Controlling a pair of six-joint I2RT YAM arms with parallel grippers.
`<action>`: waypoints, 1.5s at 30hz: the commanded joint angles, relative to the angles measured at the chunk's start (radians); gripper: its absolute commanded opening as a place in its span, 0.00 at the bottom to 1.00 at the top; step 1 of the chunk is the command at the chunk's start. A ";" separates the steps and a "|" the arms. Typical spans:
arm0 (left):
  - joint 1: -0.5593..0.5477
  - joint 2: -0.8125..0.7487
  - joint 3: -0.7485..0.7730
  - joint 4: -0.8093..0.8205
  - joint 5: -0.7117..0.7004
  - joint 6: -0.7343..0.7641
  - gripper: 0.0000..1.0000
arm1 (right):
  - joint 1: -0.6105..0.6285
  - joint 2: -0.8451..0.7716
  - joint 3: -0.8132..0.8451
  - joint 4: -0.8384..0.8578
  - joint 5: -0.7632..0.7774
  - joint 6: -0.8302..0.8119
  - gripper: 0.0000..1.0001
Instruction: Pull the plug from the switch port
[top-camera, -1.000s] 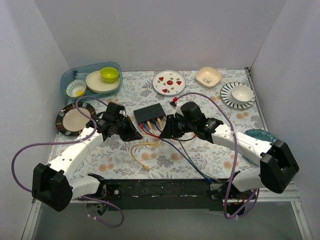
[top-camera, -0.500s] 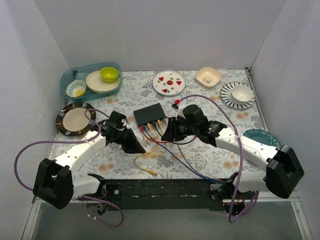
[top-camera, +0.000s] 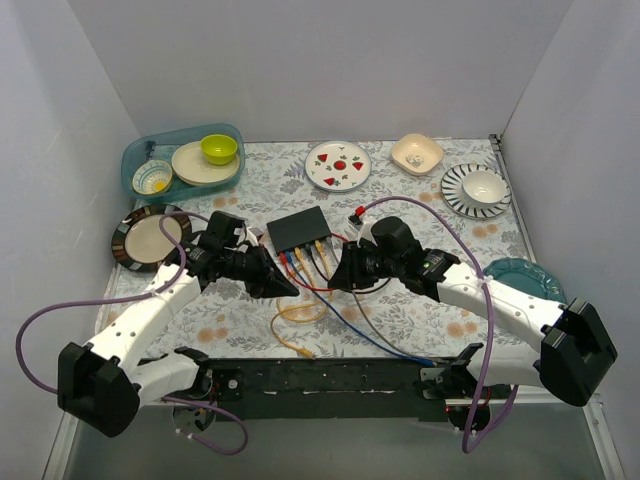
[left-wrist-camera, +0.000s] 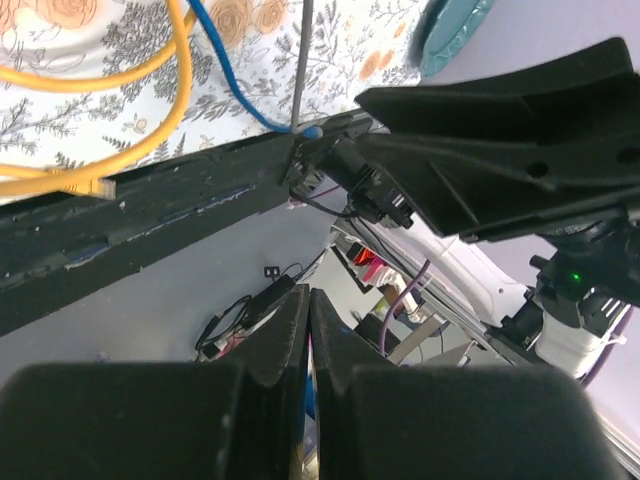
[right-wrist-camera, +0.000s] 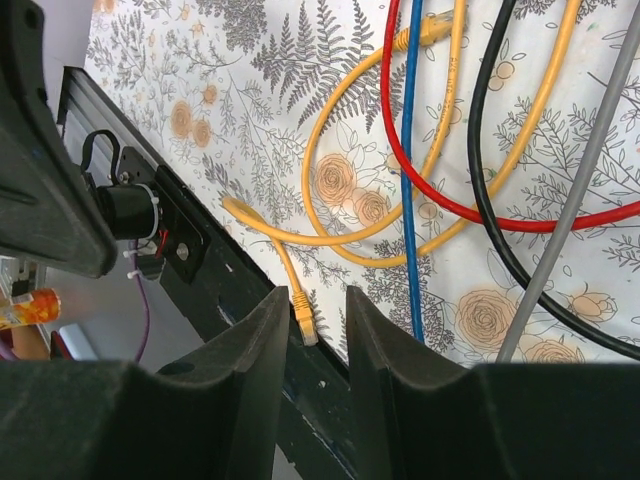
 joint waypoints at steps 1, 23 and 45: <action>-0.003 -0.054 0.033 -0.131 -0.093 0.025 0.01 | 0.001 -0.026 -0.003 0.021 -0.002 -0.013 0.37; -0.016 0.083 -0.193 0.140 -0.682 0.055 0.72 | 0.002 0.006 0.055 -0.137 0.090 -0.084 0.37; -0.299 0.333 -0.208 0.225 -0.628 -0.037 0.24 | 0.002 0.012 0.022 -0.138 0.099 -0.093 0.36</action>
